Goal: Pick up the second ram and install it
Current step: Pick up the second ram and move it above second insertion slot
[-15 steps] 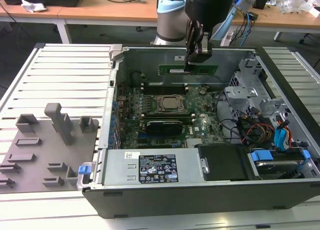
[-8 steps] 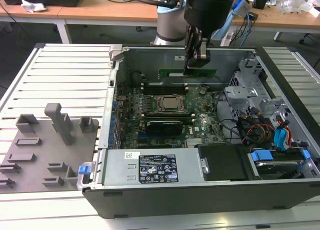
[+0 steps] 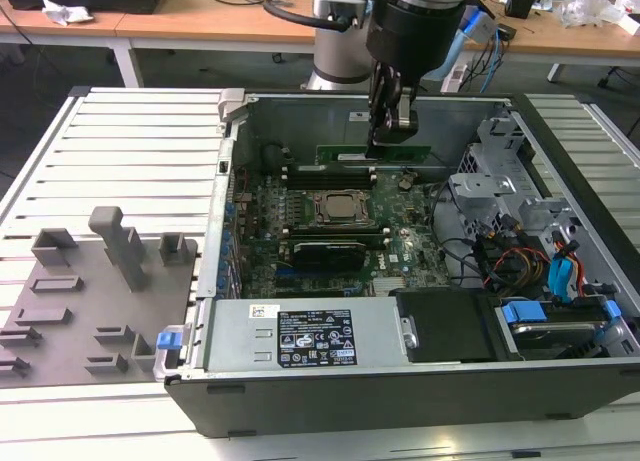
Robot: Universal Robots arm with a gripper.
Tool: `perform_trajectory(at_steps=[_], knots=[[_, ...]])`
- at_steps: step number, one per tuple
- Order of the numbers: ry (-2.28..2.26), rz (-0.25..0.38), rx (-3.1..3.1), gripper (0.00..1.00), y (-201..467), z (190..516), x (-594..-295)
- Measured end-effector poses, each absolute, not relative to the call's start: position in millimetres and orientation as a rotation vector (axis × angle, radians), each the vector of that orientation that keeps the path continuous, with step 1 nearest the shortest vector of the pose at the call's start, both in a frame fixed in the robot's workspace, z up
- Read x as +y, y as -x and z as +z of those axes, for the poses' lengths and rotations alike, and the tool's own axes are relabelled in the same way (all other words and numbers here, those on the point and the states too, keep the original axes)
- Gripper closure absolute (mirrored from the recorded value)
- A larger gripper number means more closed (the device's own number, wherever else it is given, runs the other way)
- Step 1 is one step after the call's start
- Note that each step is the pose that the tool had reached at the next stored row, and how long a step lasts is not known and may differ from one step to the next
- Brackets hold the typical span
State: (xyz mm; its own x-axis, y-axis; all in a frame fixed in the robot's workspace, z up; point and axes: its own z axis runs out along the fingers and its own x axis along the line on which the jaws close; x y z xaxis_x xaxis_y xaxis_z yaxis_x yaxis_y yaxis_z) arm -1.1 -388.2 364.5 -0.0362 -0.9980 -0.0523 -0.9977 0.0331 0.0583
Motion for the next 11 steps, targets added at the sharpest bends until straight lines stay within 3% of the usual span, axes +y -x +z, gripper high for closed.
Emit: perform_trajectory(at_steps=[11], knots=[[-2.179, -0.123, -2.256, 0.87, 1.1, 350.6, -388.2]])
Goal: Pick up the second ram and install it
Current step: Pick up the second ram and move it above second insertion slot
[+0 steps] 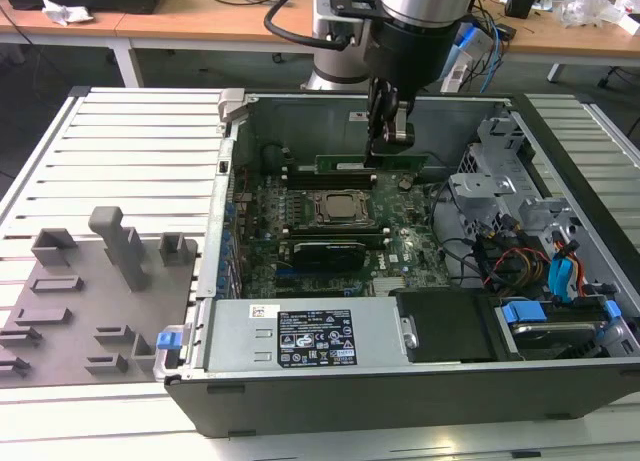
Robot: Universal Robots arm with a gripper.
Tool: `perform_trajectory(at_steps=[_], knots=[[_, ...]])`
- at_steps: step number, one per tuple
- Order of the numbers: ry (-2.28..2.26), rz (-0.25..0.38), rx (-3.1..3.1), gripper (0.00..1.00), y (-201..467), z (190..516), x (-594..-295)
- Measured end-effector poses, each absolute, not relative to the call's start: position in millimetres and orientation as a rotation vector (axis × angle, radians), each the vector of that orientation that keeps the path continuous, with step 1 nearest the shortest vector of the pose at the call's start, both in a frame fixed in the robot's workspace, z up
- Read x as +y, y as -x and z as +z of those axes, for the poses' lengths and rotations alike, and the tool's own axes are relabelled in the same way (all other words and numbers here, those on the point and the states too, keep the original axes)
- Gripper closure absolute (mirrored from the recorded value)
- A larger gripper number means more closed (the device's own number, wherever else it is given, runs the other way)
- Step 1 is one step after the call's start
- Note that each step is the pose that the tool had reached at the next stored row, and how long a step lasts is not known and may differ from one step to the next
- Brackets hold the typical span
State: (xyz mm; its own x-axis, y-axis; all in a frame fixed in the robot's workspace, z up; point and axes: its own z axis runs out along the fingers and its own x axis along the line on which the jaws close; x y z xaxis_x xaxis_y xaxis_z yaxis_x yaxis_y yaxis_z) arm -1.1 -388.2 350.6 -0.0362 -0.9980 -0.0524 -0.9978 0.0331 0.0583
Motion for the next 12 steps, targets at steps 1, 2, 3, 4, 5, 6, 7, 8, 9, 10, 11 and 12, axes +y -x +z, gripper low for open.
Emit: perform_trajectory(at_steps=[1, 2, 3, 4, 5, 6, 7, 8, 9, 10, 11, 12], knots=[[-2.179, -0.123, -2.256, 0.87, 1.1, 349.4, -388.2], [-2.179, -0.123, -2.256, 0.87, 1.1, 348.6, -388.1], [-2.179, -0.123, -2.256, 0.87, 1.3, 347.1, -386.9], [-2.179, -0.123, -2.256, 0.87, 1.1, 346.3, -383.9], [-2.179, -0.123, -2.256, 0.87, 1.1, 345.5, -379.9], [-2.179, -0.123, -2.256, 0.87, 1.1, 345.1, -378.0], [-2.179, -0.123, -2.256, 0.87, 1.1, 344.6, -376.2], [-2.179, -0.123, -2.256, 0.87, 1.1, 343.8, -374.9], [-2.179, -0.123, -2.256, 0.87, 1.1, 343.1, -374.7], [-2.179, -0.123, -2.256, 0.87, 1.1, 342.6, -374.7], [-2.179, -0.123, -2.256, 0.87, 1.1, 342.1, -374.7], [-2.179, -0.123, -2.256, 0.87, 1.1, 342.0, -374.7]])
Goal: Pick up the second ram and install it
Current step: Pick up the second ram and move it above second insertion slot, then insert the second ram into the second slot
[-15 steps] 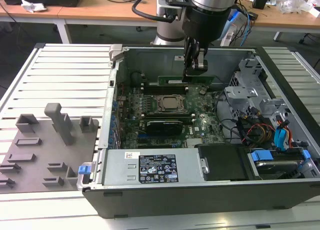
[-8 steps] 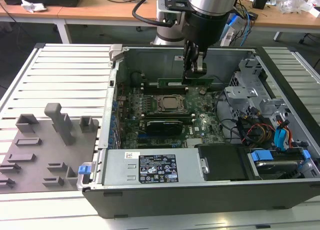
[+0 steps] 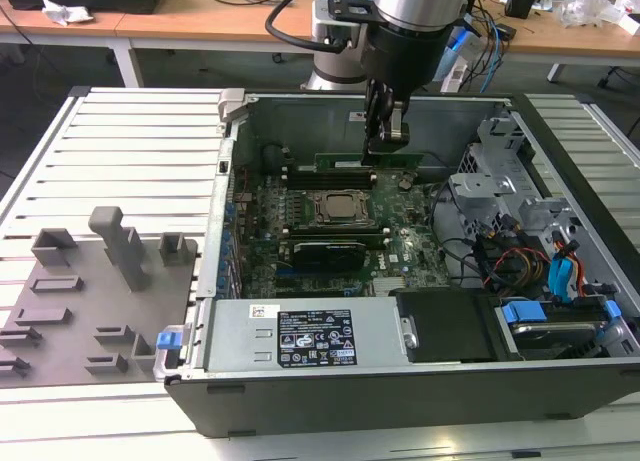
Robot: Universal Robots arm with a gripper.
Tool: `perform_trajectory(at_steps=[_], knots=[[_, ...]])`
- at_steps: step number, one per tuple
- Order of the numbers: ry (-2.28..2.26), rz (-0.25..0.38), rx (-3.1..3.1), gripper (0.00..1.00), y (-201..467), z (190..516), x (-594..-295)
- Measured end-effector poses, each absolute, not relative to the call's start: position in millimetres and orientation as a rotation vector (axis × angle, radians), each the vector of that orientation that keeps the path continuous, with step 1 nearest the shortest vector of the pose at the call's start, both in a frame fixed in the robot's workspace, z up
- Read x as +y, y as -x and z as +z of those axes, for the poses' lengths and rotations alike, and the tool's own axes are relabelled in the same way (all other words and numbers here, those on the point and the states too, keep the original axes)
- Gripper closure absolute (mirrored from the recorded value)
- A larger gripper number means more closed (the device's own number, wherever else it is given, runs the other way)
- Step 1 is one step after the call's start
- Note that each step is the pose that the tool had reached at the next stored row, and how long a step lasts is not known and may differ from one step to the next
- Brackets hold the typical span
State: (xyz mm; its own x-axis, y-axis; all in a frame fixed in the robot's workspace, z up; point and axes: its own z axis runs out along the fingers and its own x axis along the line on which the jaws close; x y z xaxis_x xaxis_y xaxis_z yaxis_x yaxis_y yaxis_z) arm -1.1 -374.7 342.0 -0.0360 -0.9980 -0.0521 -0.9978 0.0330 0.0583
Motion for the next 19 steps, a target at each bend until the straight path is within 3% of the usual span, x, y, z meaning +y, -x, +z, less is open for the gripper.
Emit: perform_trajectory(at_steps=[19], knots=[[-2.179, -0.123, -2.256, 0.87, 1.1, 327.8, -374.7]])
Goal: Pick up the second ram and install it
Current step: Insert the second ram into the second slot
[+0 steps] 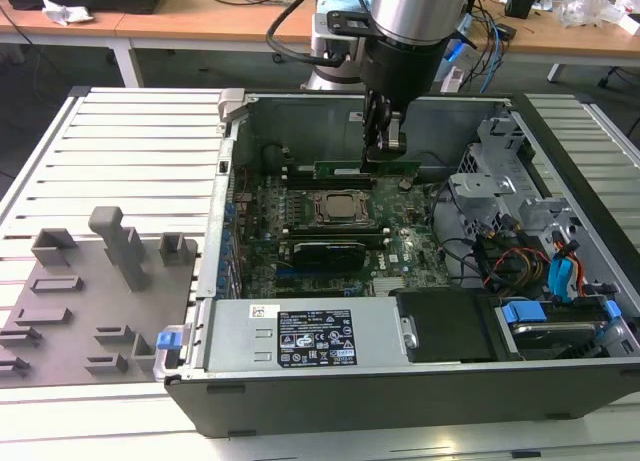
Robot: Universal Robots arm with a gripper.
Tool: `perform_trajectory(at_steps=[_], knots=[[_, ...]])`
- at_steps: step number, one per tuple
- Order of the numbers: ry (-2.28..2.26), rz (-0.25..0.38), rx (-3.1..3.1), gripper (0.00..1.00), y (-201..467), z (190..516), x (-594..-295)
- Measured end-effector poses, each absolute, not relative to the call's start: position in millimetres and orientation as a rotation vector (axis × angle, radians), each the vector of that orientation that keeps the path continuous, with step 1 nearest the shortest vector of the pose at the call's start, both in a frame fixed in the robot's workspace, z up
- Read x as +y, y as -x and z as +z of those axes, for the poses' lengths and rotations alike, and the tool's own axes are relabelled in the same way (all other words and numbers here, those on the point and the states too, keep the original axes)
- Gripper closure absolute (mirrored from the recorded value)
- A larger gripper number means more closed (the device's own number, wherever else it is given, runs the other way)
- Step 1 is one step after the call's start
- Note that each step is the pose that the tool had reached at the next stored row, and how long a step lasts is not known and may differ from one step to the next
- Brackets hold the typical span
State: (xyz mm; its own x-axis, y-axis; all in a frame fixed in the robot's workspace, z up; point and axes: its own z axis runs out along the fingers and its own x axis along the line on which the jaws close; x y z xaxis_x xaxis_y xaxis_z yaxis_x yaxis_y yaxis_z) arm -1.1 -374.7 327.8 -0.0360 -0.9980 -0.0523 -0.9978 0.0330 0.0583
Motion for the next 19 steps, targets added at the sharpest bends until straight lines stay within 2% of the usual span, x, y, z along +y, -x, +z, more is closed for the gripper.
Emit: perform_trajectory(at_steps=[19], knots=[[-2.179, -0.123, -2.256, 0.87, 14.1, 298.8, -374.7]])
